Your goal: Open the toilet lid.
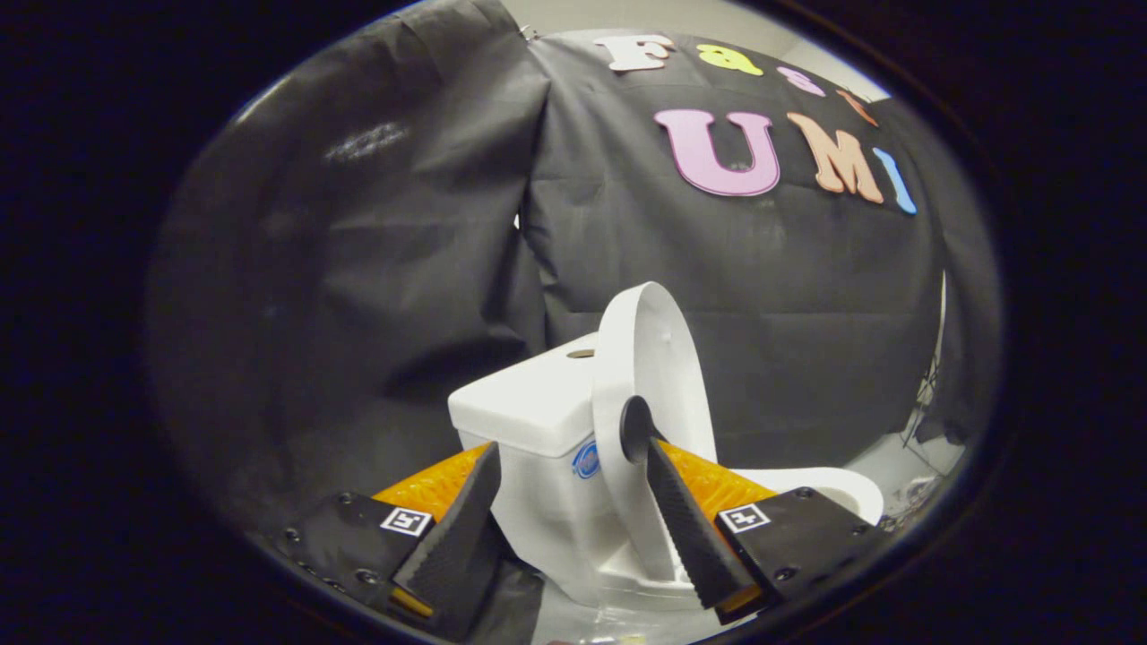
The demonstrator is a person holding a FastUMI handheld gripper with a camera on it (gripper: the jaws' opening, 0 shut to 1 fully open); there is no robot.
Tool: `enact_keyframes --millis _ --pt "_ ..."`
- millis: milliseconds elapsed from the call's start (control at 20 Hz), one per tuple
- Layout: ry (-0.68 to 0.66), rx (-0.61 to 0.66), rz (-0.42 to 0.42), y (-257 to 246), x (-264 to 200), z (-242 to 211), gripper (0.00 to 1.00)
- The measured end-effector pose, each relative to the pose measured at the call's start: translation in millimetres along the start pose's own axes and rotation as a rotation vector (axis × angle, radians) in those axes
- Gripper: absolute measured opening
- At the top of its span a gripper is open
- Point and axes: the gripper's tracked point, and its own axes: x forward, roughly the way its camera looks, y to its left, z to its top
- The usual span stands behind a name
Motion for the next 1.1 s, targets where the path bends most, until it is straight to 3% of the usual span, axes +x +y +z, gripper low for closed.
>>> enact_keyframes --millis 200,350,650,1100 --pt "0.014 -0.036 0.034 -12 -26 4 1.0" --pt "0.003 0.008 0.035 -34 -44 12 1.0" --pt "-0.073 0.055 -0.026 -105 -66 43 1.0" --pt "-0.06 -0.001 -0.086 -199 -94 16 0.99"
